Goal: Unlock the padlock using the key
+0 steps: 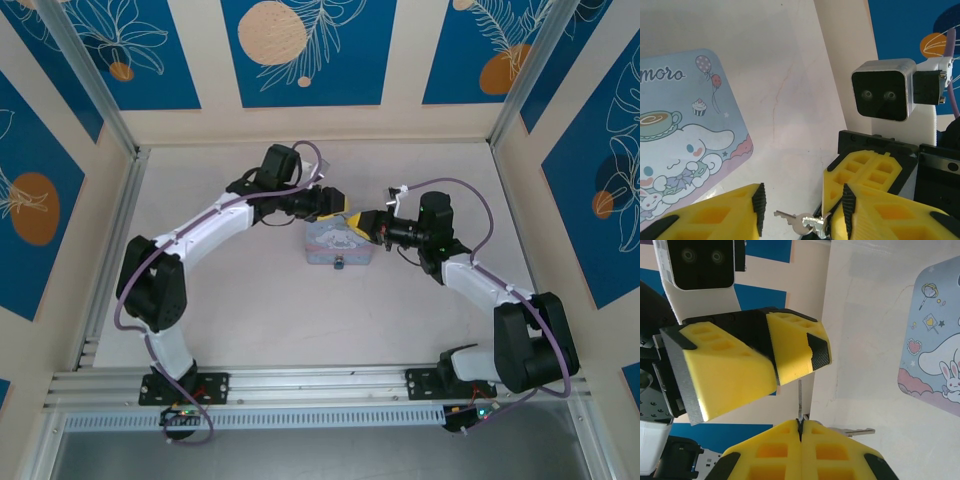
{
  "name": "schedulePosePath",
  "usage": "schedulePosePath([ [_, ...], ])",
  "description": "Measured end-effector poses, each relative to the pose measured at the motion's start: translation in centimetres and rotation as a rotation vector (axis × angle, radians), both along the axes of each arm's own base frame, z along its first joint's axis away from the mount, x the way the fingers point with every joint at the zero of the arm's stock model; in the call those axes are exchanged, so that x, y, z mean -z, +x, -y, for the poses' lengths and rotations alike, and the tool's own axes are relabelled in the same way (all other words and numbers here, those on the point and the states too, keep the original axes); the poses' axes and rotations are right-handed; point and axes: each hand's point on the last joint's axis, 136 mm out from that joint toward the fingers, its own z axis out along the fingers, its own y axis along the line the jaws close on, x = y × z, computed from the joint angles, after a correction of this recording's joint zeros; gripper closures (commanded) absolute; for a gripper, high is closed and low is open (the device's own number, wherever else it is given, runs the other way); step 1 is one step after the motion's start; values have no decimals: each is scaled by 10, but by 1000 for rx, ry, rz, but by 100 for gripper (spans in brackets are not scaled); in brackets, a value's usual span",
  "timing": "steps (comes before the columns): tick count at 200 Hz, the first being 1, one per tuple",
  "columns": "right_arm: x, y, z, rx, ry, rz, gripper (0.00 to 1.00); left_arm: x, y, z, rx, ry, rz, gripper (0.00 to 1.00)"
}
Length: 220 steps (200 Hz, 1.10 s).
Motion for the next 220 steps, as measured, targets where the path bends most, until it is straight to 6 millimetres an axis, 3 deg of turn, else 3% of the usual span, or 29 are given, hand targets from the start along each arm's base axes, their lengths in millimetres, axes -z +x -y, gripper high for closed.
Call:
schedulePosePath([
  [57, 0, 0, -2, -1, 1, 0, 100, -1, 0, 6, 0, -26, -10, 73],
  [126, 0, 2, -1, 7, 4, -1, 100, 7, -2, 6, -5, -28, -31, 73],
  [205, 5, 5, -1, 21, -3, -11, 100, 3, 0, 10, -10, -53, -17, 100],
  [220, 6, 6, -1, 21, -4, -14, 100, 2, 1, 10, -13, -56, -19, 100],
])
